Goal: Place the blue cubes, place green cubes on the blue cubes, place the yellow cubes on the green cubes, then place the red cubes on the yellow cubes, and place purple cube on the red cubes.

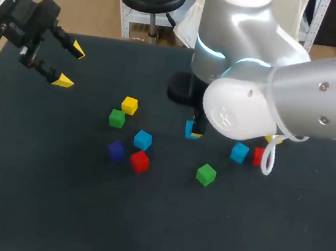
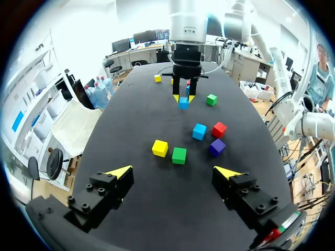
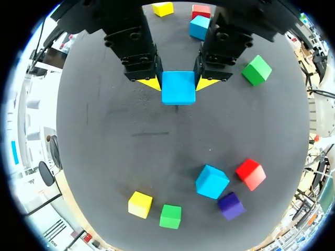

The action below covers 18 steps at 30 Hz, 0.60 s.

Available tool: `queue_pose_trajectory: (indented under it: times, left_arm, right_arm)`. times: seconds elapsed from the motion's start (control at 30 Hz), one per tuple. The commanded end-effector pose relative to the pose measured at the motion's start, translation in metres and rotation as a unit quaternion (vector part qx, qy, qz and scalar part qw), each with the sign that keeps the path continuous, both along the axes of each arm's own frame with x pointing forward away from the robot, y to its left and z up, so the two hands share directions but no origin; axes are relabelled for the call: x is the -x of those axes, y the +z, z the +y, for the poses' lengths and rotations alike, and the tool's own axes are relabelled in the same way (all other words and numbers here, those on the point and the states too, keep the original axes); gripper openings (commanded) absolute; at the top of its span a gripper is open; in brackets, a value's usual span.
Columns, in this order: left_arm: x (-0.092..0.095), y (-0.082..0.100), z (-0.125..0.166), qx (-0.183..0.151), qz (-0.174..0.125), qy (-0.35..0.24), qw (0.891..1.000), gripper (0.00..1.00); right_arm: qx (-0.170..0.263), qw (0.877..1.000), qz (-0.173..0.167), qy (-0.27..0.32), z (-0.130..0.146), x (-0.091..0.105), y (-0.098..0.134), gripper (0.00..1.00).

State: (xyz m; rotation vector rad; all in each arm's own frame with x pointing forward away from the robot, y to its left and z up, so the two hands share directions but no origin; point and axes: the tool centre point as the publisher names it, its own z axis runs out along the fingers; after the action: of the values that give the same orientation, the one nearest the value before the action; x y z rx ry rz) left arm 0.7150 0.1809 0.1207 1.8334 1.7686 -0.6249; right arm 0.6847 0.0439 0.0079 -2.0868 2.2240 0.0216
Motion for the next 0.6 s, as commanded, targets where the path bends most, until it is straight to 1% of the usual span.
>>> queue_pose_trajectory:
  times: [0.03, 0.6]
  left_arm:
    - [-0.0006, -0.0006, 0.0004, 0.000, -0.001, -0.001, 1.000, 1.00]
    - [-0.0006, -0.0006, 0.0004, 0.000, -0.001, -0.001, 1.000, 1.00]
  right_arm:
    - [0.000, 1.000, 0.006, 0.001, 0.0011, -0.0059, -0.0019, 0.00]
    - [-0.006, 1.000, 0.013, -0.001, -0.0026, -0.0147, -0.0094, 0.00]
